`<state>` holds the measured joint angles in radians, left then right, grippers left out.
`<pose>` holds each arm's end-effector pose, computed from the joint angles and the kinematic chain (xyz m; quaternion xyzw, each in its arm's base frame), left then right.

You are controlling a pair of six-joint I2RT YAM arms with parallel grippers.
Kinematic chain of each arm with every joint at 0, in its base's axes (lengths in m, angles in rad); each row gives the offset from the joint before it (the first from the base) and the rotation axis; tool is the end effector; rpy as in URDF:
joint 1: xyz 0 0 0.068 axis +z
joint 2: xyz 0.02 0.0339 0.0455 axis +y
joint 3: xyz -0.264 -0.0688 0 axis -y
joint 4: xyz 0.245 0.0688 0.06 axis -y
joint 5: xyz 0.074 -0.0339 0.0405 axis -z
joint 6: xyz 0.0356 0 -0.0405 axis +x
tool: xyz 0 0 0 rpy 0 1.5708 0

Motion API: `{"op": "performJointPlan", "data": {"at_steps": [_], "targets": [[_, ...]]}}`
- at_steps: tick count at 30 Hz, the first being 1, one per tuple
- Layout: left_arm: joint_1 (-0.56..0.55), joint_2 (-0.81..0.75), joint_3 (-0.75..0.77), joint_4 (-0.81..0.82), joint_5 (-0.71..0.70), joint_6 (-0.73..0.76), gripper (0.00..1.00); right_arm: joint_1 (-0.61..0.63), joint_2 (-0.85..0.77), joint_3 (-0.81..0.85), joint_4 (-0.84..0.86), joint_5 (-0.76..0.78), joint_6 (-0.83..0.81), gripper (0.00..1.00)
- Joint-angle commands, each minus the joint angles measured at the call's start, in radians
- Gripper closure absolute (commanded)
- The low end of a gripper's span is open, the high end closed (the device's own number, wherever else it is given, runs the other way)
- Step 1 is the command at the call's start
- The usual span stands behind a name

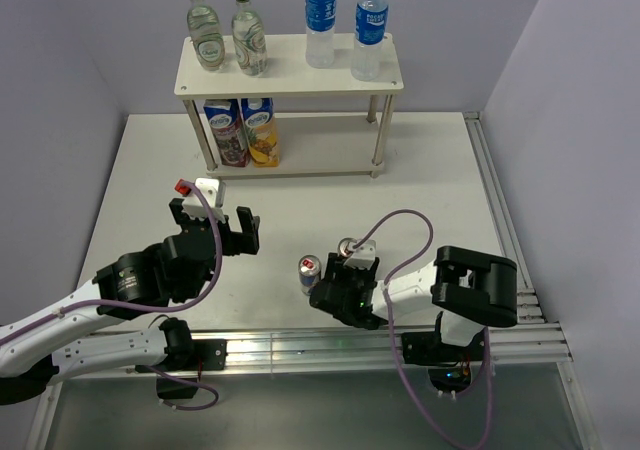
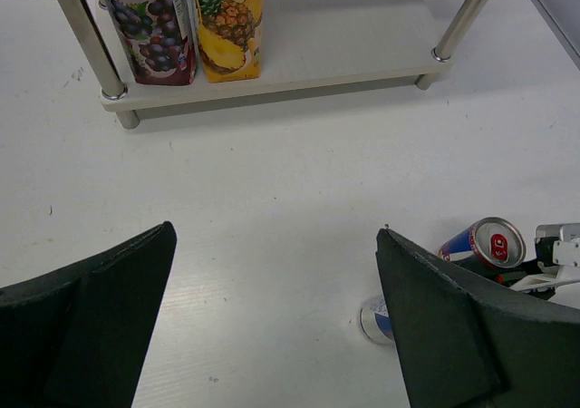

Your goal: Place and organize the beverage onto the shelf

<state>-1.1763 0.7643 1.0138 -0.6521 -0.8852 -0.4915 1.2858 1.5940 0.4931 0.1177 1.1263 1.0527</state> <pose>0.0796 -0.1194 0.3770 0.0306 0.7894 -0.1289 0.5994 0.0983 0.2213 0.1118 0.0594 0.8218 0.0257 0.5660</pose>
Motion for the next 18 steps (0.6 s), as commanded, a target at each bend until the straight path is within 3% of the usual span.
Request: {"op": "performJointPlan", "data": {"at_steps": [1,8,11,13,16,18], "targets": [[0.001,0.000,0.002,0.026,0.017,0.001,0.01,-0.009,0.014,0.045,-0.029,0.102,0.065,0.24],[0.001,-0.011,0.003,0.025,0.022,-0.004,0.02,-0.029,0.046,0.071,-0.009,0.133,0.063,0.25],[0.001,-0.013,0.003,0.022,0.020,-0.005,0.02,-0.057,0.070,0.088,0.011,0.141,0.033,0.28],[0.001,-0.014,0.003,0.022,0.020,-0.005,0.02,-0.075,0.086,0.093,0.010,0.139,0.041,0.35],[0.001,-0.017,0.003,0.022,0.023,-0.005,0.02,-0.091,0.090,0.094,0.031,0.119,0.015,0.68],[0.001,-0.019,0.003,0.022,0.023,-0.005,0.02,-0.092,0.090,0.110,0.002,0.116,0.036,1.00]]}}
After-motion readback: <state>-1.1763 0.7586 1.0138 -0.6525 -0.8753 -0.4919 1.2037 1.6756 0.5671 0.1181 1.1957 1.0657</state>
